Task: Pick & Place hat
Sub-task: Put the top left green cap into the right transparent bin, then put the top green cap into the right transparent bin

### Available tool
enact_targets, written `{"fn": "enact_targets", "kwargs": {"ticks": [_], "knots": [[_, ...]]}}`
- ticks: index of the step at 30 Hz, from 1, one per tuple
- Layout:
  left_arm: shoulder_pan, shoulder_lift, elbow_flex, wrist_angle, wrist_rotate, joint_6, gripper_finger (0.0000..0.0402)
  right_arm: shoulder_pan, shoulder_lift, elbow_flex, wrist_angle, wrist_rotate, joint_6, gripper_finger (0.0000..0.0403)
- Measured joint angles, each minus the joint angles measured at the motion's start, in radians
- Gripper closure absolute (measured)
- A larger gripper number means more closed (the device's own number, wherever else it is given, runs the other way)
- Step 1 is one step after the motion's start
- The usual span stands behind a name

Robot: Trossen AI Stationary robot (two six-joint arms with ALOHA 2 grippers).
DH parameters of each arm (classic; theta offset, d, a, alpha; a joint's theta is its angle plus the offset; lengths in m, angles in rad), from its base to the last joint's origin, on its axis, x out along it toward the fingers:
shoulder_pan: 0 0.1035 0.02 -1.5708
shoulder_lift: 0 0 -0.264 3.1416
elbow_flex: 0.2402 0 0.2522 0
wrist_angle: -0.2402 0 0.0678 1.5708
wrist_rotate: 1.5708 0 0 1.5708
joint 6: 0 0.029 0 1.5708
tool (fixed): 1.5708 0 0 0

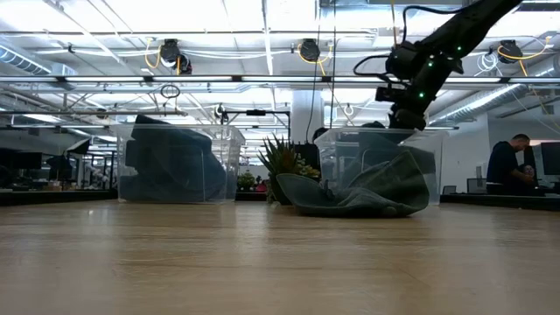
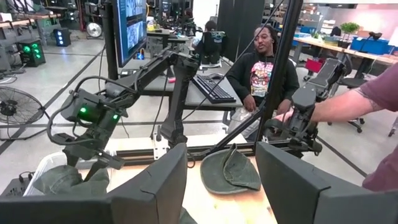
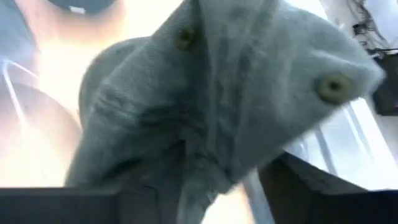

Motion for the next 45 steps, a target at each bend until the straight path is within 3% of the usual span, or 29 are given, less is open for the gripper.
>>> {"fn": "enact_targets", "kwargs": {"ticks": [4, 9, 19, 24, 39, 45], "knots": [[0.000, 0.000, 0.000, 0.027, 0.002, -0.020, 0.0197, -0.001, -0.045, -0.001, 0.000, 0.009, -0.001, 0.0164], [0.000, 0.000, 0.000, 0.044, 0.002, -0.022, 0.0203, 0.002, -0.093, 0.000, 0.013, 0.054, 0.004, 0.0130], [0.000, 0.000, 0.000, 0.044, 0.002, -0.022, 0.0213, 0.010, -0.211, 0.002, 0.014, 0.055, 0.019, 0.0127], [0.000, 0.000, 0.000, 0.044, 0.002, -0.022, 0.0201, 0.054, -0.280, 0.002, 0.014, 0.103, 0.132, 0.0122], [0.000, 0.000, 0.000, 0.044, 0.001, -0.042, 0.0203, 0.386, -0.438, 0.004, -0.010, 0.106, 0.405, 0.0119], [0.000, 0.000, 0.000, 0.044, 0.001, -0.078, 0.0211, 0.581, -0.447, 0.005, -0.060, 0.250, 0.485, 0.0119]]}}
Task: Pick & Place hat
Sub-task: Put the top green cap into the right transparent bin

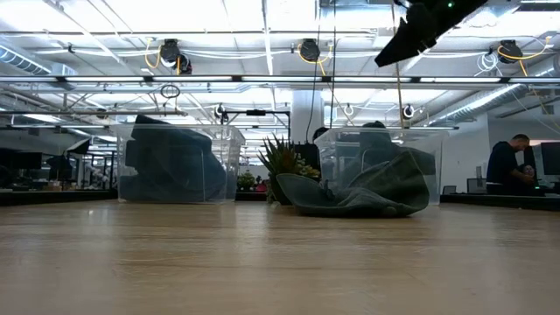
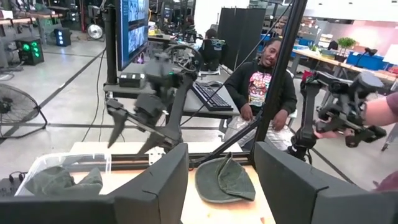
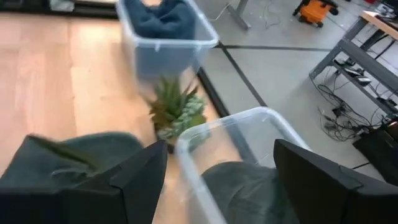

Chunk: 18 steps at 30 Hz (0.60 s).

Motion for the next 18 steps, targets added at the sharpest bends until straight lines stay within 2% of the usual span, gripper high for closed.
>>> {"fn": "enact_targets", "kwargs": {"ticks": [11, 18], "knots": [[0.000, 0.000, 0.000, 0.000, -0.002, -0.018, 0.0190, 0.316, 0.068, 0.005, -0.022, 0.147, 0.100, 0.0119], [0.000, 0.000, 0.000, 0.000, -0.002, -0.018, 0.0197, 0.455, 0.184, 0.103, -0.107, 0.222, 0.110, 0.0119]]}}
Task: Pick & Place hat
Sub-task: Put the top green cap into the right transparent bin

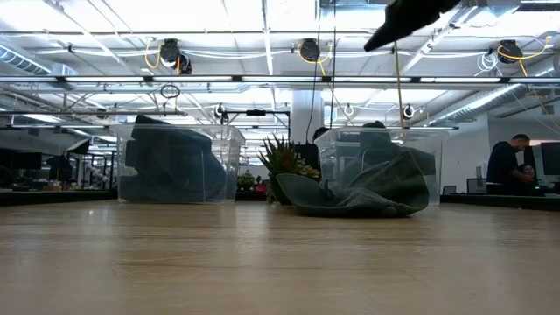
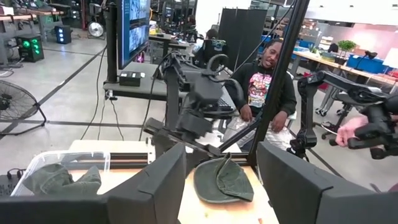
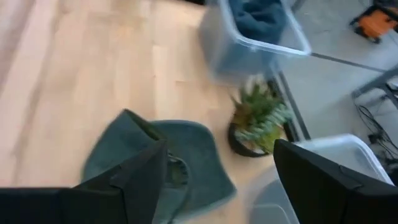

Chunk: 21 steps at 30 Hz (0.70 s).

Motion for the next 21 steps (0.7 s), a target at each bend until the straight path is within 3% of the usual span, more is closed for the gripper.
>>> {"fn": "enact_targets", "kwargs": {"ticks": [7, 14, 21], "knots": [[0.000, 0.000, 0.000, -0.001, 0.000, -0.003, 0.0209, 0.088, 0.115, 0.110, -0.057, 0.024, -0.005, 0.0119], [0.000, 0.000, 0.000, -0.001, 0.000, -0.004, 0.0215, 0.168, 0.211, 0.134, -0.083, 0.052, -0.048, 0.0119], [0.000, 0.000, 0.000, -0.002, -0.001, -0.013, 0.0215, 0.233, 0.311, 0.134, -0.089, 0.047, 0.057, 0.0119]]}}
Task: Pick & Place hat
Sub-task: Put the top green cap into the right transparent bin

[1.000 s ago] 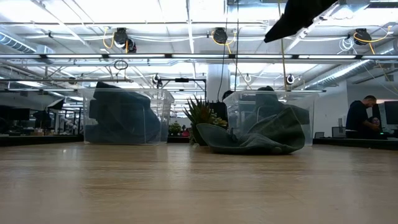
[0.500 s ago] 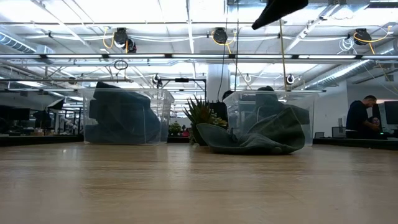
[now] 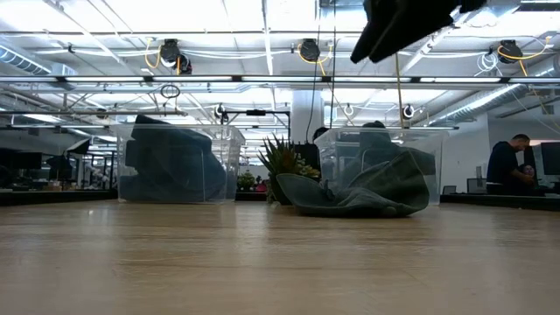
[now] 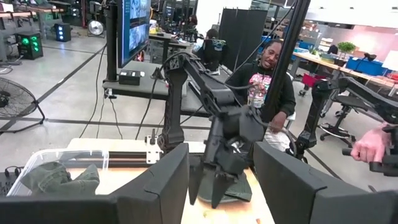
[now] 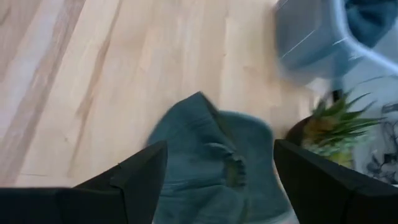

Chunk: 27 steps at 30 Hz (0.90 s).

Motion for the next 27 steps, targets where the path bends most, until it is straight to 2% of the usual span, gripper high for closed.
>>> {"fn": "enact_targets", "kwargs": {"ticks": [8, 13, 17, 27], "knots": [[0.000, 0.000, 0.000, -0.024, 0.000, -0.008, 0.0215, 0.038, 0.099, 0.000, -0.018, -0.004, 0.093, 0.0119], [0.000, 0.000, 0.000, -0.102, 0.000, -0.013, 0.0215, 0.041, 0.145, 0.000, -0.018, -0.059, 0.129, 0.0119], [0.000, 0.000, 0.000, -0.179, 0.000, 0.012, 0.0215, 0.035, 0.169, 0.000, -0.025, -0.060, 0.149, 0.0119], [0.000, 0.000, 0.000, -0.239, -0.001, 0.031, 0.0215, 0.020, 0.291, 0.000, -0.049, -0.085, 0.122, 0.0119]]}}
